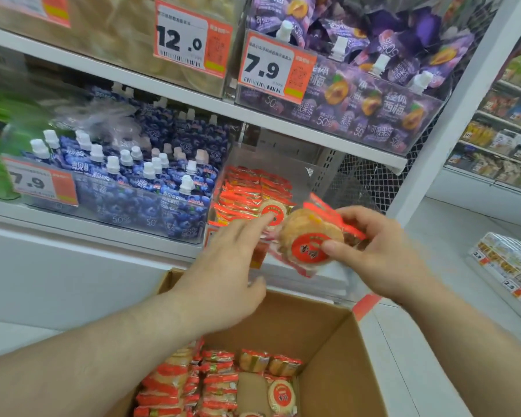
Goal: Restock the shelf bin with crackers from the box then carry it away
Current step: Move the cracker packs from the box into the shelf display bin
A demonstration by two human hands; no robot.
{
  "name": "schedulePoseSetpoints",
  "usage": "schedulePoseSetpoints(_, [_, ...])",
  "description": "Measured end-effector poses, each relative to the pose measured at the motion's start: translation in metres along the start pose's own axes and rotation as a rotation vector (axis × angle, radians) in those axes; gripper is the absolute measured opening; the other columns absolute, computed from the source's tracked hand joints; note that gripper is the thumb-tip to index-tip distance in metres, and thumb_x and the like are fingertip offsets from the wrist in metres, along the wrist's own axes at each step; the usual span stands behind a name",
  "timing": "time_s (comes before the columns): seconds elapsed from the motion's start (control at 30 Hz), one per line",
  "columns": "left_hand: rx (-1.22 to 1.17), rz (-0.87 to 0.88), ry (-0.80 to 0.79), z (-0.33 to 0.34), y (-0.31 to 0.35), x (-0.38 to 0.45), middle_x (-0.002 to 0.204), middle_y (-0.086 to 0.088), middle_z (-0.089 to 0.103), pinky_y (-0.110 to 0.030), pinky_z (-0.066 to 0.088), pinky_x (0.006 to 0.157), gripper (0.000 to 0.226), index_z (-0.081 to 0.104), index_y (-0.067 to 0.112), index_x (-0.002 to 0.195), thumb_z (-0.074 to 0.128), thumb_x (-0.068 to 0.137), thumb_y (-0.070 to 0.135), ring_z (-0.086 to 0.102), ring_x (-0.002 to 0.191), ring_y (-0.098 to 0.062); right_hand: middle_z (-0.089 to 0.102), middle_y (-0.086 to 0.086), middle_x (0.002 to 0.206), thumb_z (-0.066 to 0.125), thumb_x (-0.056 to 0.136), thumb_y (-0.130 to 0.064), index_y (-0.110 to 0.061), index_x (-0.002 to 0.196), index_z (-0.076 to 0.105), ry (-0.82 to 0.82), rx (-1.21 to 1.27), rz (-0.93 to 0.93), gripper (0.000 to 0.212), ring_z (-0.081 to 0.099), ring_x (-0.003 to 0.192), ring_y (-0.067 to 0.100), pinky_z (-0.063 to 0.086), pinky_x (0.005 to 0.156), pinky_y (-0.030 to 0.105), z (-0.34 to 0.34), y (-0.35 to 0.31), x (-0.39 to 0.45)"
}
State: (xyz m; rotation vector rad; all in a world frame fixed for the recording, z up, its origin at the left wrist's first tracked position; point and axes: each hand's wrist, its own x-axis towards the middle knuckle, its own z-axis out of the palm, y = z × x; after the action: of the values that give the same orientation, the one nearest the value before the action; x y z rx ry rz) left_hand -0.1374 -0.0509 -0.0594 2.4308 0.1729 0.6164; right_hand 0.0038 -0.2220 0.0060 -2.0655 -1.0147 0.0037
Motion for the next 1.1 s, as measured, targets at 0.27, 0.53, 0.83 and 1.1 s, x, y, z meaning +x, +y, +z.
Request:
schedulePoseSetpoints(0.27, [0.395, -0.262, -0.16, 0.006, -0.029, 0.017, 0.153, 0.001, -0.029, -0.054, 0.001, 0.118, 0.093, -0.003, 0.054, 0.146, 0.056, 0.082, 0.02, -0.019, 0.145, -0.036, 0.066, 0.008, 0.09, 0.08, 0.074, -0.003, -0.012, 0.098, 0.063, -0.102, -0.001, 0.313, 0.03, 0.061, 0.079, 0.018, 0.052, 0.067, 0.027, 0.027, 0.054, 0.096])
schedulePoseSetpoints(0.53, [0.315, -0.189, -0.126, 0.011, -0.042, 0.017, 0.154, 0.013, -0.023, -0.046, 0.004, 0.119, 0.084, 0.011, 0.052, 0.146, 0.052, 0.084, 0.013, -0.017, 0.145, -0.034, 0.061, 0.007, 0.112, 0.077, 0.081, -0.017, -0.021, 0.127, 0.049, -0.16, -0.194, 0.475, 0.054, 0.063, 0.091, 0.026, 0.059, 0.064, 0.037, 0.082, 0.08, 0.137])
schedulePoseSetpoints(0.83, [0.341, -0.147, -0.097, 0.014, -0.046, 0.018, 0.154, 0.009, 0.01, -0.047, 0.01, 0.12, 0.082, 0.012, 0.049, 0.146, 0.05, 0.084, 0.013, -0.004, 0.144, -0.036, 0.054, 0.007, 0.095, 0.074, 0.076, -0.007, -0.023, 0.151, -0.005, -0.1, -0.405, 0.523, 0.111, 0.064, 0.087, 0.026, 0.058, 0.071, 0.038, 0.103, 0.066, 0.149])
schedulePoseSetpoints(1.1, [0.362, -0.18, -0.107, 0.013, -0.039, 0.019, 0.154, 0.011, 0.008, -0.049, 0.003, 0.12, 0.081, 0.01, 0.05, 0.147, 0.051, 0.086, 0.016, -0.008, 0.145, -0.037, 0.058, 0.005, 0.109, 0.078, 0.073, -0.007, -0.027, 0.144, 0.014, -0.101, -0.243, 0.514, 0.097, 0.058, 0.091, 0.022, 0.047, 0.07, 0.031, 0.104, 0.069, 0.151])
